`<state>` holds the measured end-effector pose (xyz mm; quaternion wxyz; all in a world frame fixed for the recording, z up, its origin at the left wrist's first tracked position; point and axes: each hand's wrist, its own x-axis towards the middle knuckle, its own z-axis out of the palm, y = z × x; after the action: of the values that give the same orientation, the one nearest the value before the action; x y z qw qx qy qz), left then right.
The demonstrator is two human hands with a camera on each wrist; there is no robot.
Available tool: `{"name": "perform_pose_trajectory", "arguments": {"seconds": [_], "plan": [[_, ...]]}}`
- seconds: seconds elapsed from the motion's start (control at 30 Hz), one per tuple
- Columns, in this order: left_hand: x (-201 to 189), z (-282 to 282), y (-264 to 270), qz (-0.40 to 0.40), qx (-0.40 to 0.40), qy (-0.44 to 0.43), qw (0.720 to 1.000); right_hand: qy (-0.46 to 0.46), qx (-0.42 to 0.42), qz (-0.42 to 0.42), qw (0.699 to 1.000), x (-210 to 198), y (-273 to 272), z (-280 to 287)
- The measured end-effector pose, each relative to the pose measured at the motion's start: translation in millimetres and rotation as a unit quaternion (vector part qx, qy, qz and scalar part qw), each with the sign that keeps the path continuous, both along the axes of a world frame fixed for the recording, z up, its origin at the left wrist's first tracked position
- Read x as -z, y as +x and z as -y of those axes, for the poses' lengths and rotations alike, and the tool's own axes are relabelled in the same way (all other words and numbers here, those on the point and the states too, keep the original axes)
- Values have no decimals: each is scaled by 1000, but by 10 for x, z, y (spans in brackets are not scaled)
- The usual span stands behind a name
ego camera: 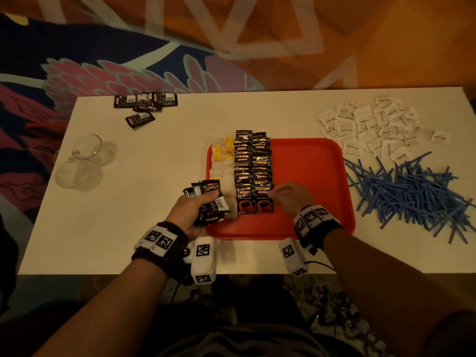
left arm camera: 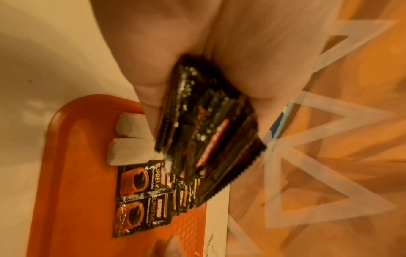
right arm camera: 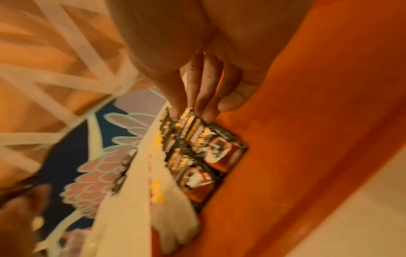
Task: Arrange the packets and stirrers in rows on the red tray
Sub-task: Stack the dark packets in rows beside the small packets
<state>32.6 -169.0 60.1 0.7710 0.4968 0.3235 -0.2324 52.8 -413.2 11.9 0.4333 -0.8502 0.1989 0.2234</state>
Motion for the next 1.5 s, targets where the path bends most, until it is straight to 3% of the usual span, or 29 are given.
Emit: {"name": "perform_pose_trajectory", "arguments": {"seconds": [0.1, 0.23, 0.37, 0.47, 0.6, 0.8, 0.9, 1.0, 1.13, 1.23, 1.37, 1.5], "plan": [[-109, 99, 13, 24, 28, -2, 999, 123, -32, 29, 991, -399, 0, -224], [-232, 221, 28, 53, 84, 4, 995, 187, -109, -2, 976, -782, -32, -494], [-309, 275, 68, 67, 75, 37, 994, 209, -53, 34, 976, -1033, -72, -513], [-308, 268, 117, 71, 31, 68, 995, 95, -34, 109, 989, -1090, -56, -454], [-349, 359, 136, 106, 27, 71, 991, -5, -75, 194, 978, -1140, -47, -476], [-507, 587, 116, 165, -18, 57, 984, -125, -241, 277, 922, -1228, -78, -621], [-520, 551, 164, 162, -60, 58, 983, -127, -271, 291, 909, -1197, -99, -600], [-466, 437, 209, 149, -71, 60, 984, -35, -257, 258, 931, -1171, -79, -519], [-470, 346, 188, 182, 2, 49, 982, 128, -111, 109, 979, -1191, 39, -437], [-531, 338, 190, 189, 17, 2, 982, 174, -100, 56, 978, -1197, 77, -415], [-573, 344, 179, 148, -25, -80, 985, 238, -94, 34, 966, -1216, 78, -415], [-558, 314, 161, 109, 19, -124, 986, 282, -118, 4, 952, -1183, 79, -366]]}}
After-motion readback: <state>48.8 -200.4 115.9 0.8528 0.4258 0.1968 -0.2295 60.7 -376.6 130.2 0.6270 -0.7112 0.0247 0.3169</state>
